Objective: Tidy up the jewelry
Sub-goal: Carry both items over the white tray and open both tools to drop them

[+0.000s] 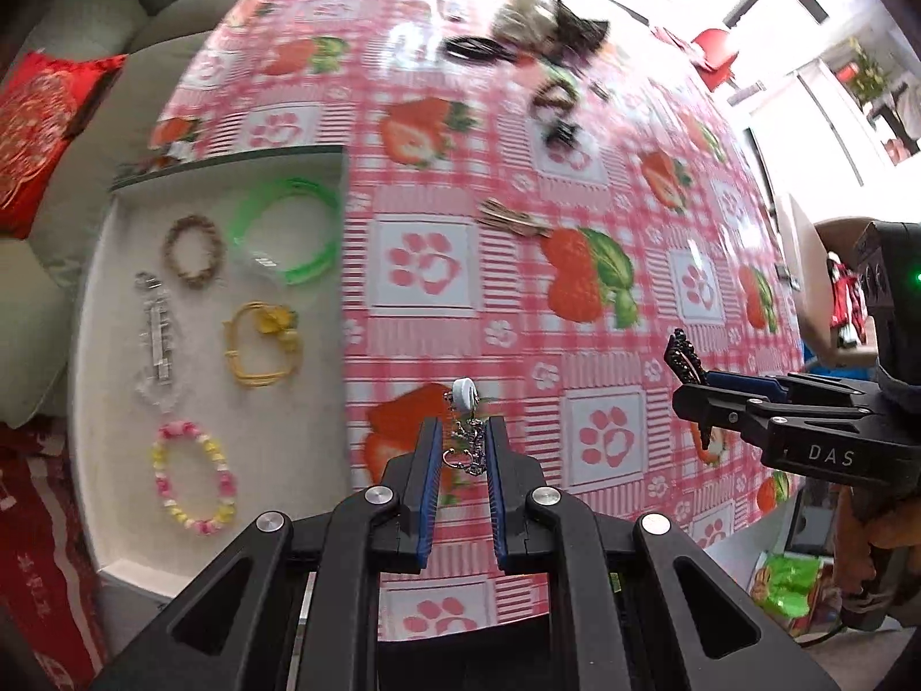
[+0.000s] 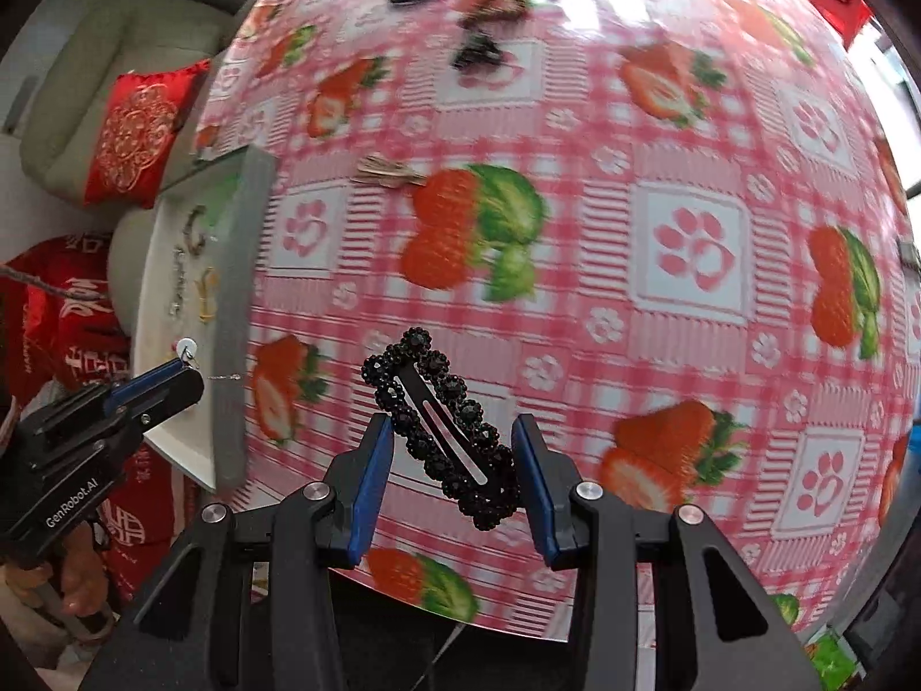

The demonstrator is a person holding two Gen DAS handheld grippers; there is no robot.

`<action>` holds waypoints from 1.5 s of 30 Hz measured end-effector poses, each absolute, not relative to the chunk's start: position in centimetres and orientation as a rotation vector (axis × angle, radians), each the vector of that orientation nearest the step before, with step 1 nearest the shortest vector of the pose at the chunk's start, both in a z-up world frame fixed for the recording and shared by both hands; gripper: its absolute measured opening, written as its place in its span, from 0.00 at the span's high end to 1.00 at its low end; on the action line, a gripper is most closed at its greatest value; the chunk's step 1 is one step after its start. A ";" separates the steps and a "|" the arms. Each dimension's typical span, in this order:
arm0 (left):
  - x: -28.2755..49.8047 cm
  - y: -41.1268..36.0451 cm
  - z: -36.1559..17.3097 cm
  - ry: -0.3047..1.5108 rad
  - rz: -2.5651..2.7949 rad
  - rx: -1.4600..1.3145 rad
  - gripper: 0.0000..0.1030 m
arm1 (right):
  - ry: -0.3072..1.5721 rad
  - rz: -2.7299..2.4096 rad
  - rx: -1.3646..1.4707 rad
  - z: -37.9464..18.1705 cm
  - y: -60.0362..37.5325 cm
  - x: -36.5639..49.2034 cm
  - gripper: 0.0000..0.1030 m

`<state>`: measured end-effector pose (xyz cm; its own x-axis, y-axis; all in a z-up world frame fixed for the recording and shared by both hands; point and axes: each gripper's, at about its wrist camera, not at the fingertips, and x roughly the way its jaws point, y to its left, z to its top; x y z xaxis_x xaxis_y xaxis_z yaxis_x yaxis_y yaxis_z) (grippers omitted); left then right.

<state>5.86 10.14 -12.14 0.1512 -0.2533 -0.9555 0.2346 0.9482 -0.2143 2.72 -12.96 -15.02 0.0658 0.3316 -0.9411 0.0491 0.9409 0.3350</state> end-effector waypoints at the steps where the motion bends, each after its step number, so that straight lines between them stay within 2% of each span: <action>1: 5.9 10.9 -12.0 1.370 -0.336 -0.024 0.79 | 1.494 0.234 0.306 -14.8 -12.2 3.1 0.56; 14: 5.2 21.7 -12.9 1.347 -0.128 -0.112 0.79 | 1.463 0.461 0.177 -12.8 0.4 7.6 0.56; 22: 4.5 26.1 -15.5 1.374 -0.030 -0.125 0.79 | 1.509 0.559 0.085 -14.6 8.1 8.8 0.56; 36: 4.6 27.0 -19.5 1.434 -0.004 -0.098 0.79 | 1.574 0.539 -0.115 -19.2 13.6 9.0 0.57; 45: 4.6 26.9 -20.2 1.452 0.010 -0.084 0.79 | 1.606 0.545 -0.133 -20.3 14.3 8.9 0.56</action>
